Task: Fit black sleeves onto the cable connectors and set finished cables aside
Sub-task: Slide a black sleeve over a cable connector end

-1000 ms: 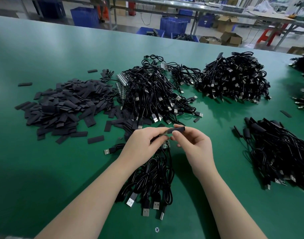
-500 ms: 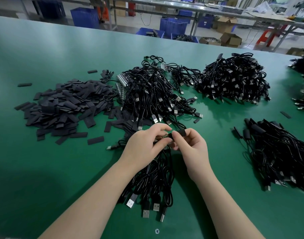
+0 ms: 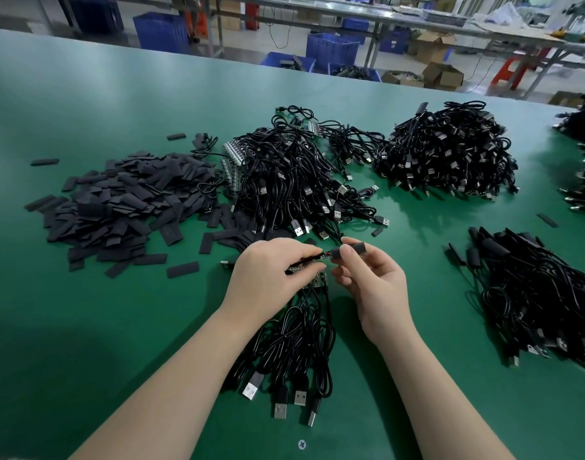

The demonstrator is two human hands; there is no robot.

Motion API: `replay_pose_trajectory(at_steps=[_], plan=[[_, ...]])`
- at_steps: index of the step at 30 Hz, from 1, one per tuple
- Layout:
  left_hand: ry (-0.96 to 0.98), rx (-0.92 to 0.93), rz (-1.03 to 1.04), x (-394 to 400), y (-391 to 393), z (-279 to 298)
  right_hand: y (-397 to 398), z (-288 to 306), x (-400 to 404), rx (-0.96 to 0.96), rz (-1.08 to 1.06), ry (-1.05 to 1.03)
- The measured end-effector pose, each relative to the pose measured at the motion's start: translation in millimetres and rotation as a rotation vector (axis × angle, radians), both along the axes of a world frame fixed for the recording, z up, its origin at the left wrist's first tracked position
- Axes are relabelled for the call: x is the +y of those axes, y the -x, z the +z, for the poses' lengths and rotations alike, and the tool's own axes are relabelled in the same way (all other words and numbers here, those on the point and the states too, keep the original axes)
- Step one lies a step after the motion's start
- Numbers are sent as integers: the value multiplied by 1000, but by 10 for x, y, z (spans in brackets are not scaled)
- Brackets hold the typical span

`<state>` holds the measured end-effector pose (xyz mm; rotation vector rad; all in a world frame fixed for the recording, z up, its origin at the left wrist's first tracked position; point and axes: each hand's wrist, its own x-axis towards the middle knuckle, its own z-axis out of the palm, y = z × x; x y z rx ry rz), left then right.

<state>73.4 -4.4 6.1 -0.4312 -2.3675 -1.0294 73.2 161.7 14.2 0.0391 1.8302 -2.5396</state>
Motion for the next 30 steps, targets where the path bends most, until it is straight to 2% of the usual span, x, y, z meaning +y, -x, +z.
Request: replay_pose_trajectory(at_steps=[6,12,16,30], plan=[[-24,22,-9,18,-10,13,-11,1,-5,7,25,-44],[7,45,-29,5,-10,36,-20,-1,4,28,54,-204],[41,36,-64,7,-11,43,-29,-17,-6,26,87,-212],[-32,90,-24,57,-53,66,-46,6,-38,103,85,-231]])
